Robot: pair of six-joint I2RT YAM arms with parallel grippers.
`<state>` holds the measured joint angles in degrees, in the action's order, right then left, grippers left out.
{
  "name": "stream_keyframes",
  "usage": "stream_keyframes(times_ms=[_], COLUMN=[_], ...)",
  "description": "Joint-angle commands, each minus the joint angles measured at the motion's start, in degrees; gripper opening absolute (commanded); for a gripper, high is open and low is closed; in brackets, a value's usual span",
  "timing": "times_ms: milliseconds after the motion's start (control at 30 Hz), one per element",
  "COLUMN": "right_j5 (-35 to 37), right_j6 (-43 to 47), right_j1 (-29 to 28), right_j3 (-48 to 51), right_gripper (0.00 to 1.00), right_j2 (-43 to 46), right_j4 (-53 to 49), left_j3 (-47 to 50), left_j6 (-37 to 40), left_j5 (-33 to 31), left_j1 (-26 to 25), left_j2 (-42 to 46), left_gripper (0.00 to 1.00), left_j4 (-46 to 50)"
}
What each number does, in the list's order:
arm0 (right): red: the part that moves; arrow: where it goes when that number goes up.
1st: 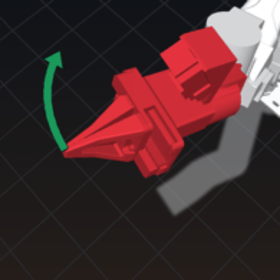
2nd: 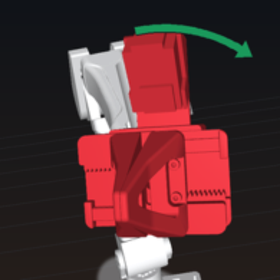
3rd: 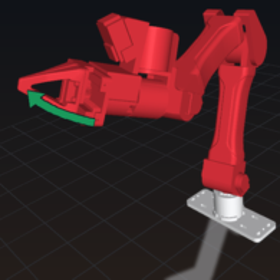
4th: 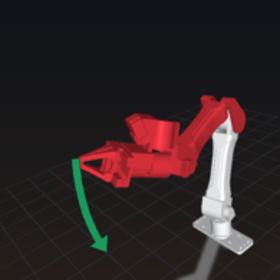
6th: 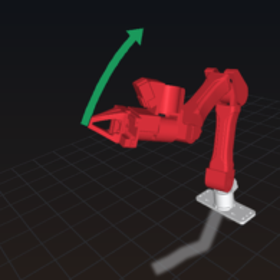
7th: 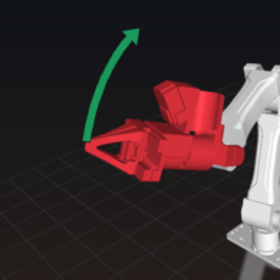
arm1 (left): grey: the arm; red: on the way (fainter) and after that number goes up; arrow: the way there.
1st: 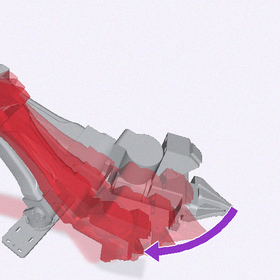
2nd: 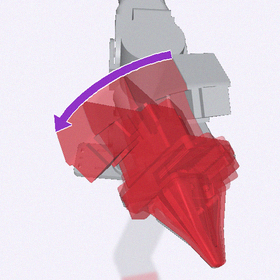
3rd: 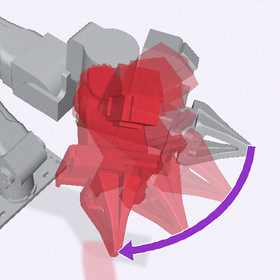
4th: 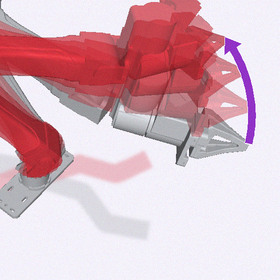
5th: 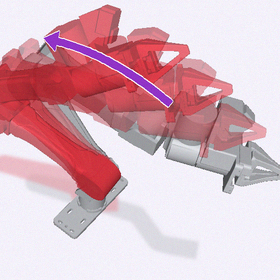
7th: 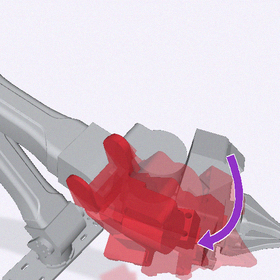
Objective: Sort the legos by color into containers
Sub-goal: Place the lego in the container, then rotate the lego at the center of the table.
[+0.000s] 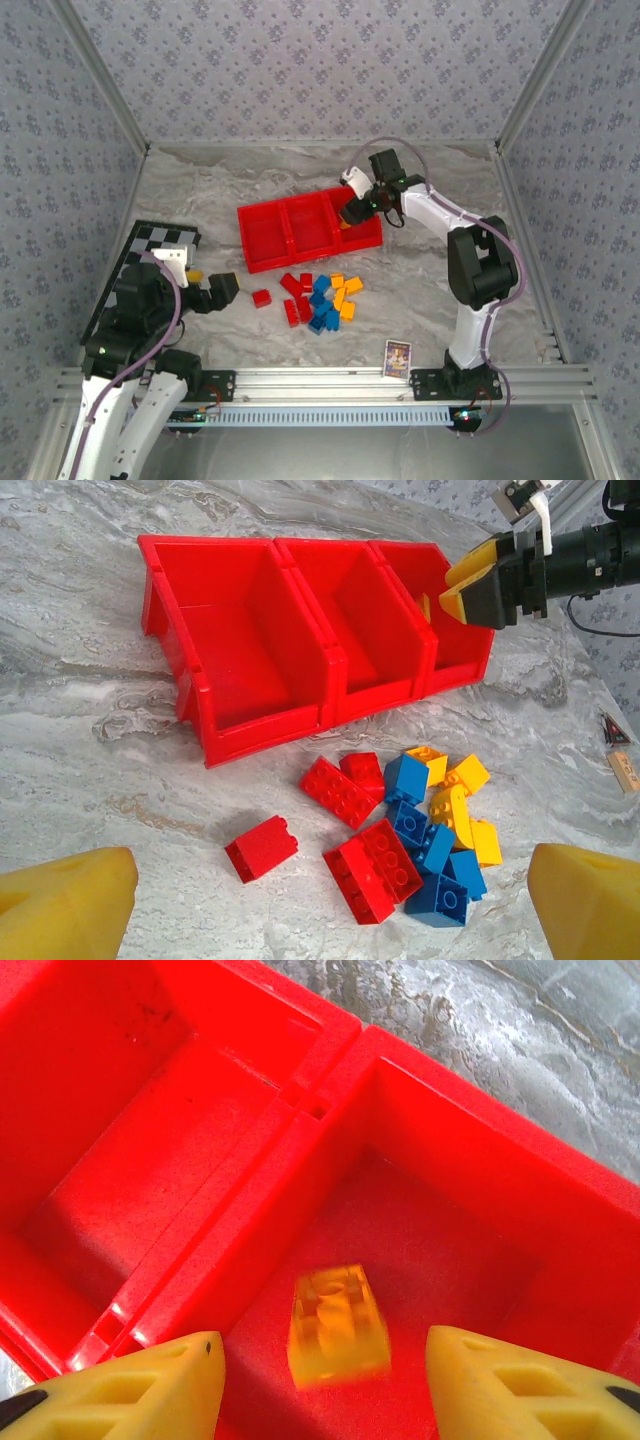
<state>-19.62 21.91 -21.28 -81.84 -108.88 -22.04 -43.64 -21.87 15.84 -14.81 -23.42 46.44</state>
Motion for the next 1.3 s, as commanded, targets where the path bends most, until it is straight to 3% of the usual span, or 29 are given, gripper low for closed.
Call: stream_keyframes(times_ms=[0,167,467,733,1000,1267], right_j5=[1.73,6.74,17.67,21.53,21.43,20.79], right_j6=[-2.08,-6.26,-28.42,-49.74,-52.69,-49.95], right_j1=[-0.14,-0.85,-4.62,-6.54,-13.61,-21.58], right_j3=[1.31,2.04,8.84,10.95,22.14,24.04], right_gripper=[0.61,0.67,0.77,0.77,0.73,0.75], right_j2=[1.33,4.68,19.37,28.78,33.16,25.20], right_j4=[2.62,2.87,2.27,-18.47,-24.97,-26.34], left_j3=[0.35,0.39,0.54,0.66,0.38,0.53], left_j6=[1.04,1.01,1.04,0.86,0.86,0.77], left_j5=[-0.19,-0.37,-0.57,-0.67,-0.88,-2.21], left_j1=[-0.40,-0.40,-0.41,-0.40,-0.40,-0.40], left_j2=[-0.32,-0.23,-0.40,-0.66,-0.77,1.04], left_gripper=[1.00,1.00,1.00,1.00,1.00,1.00], left_j4=[-1.44,-1.48,-1.62,-1.70,-1.38,-1.44])
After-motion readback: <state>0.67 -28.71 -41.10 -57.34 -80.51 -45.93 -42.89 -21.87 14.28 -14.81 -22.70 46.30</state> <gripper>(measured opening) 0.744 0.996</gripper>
